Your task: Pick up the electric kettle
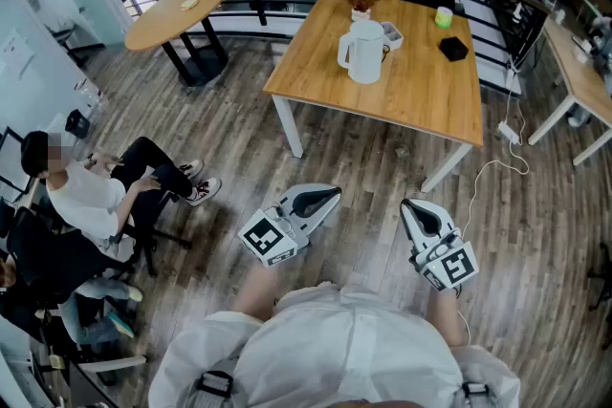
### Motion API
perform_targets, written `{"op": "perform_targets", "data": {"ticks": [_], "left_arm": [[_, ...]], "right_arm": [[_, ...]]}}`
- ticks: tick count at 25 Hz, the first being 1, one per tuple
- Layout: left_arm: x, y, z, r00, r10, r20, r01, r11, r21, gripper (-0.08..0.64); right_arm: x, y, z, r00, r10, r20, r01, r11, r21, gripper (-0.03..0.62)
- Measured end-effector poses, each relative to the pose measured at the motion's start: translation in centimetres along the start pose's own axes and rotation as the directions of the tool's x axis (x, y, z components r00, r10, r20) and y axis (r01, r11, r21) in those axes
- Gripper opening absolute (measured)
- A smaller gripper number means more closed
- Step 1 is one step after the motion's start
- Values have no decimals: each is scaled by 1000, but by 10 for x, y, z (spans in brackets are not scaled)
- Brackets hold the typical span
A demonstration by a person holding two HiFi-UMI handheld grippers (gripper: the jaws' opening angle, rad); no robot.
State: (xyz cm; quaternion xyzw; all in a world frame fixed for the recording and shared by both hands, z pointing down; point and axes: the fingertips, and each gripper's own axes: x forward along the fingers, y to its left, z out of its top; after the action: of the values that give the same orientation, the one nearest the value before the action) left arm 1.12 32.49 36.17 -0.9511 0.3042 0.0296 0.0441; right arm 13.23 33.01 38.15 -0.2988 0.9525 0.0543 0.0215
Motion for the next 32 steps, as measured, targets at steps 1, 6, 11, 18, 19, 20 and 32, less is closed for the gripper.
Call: {"op": "perform_targets", "data": {"ticks": [1,6,11,18,19,20,32], "left_arm": [[-1,-2,1,1000,-2,1,2,1000,-1,8],[0,-3,2,1000,-7,2,7,1000,-3,8],[2,-1,2,1000,-9,0,9,1000,-6,8],[7,-2,2,1000,-15,1,15,1000,-5,8],[7,-3,2,1000,-17,0,17,1000,-5,8],[7,-4,2,1000,-18,-1,18,1000,-5,8],[19,-6,-1,1000,-28,-3,28,1000,-4,8]], "right_arm": [[-1,1,1,1000,-1,1,1,1000,0,11],[-1,0,2,1000,-2,1,2,1000,4,11],[0,-2,2,1000,2,1,-2,1000,5,11],[-2,-6,2,1000,-2,4,2,1000,7,11],[-3,-6,2,1000,-2,3,2,1000,7,11],[-3,-6,3,1000,-3,4,3,1000,7,11],[-6,-14,0,1000,22,17,-22,1000,9,11]]}}
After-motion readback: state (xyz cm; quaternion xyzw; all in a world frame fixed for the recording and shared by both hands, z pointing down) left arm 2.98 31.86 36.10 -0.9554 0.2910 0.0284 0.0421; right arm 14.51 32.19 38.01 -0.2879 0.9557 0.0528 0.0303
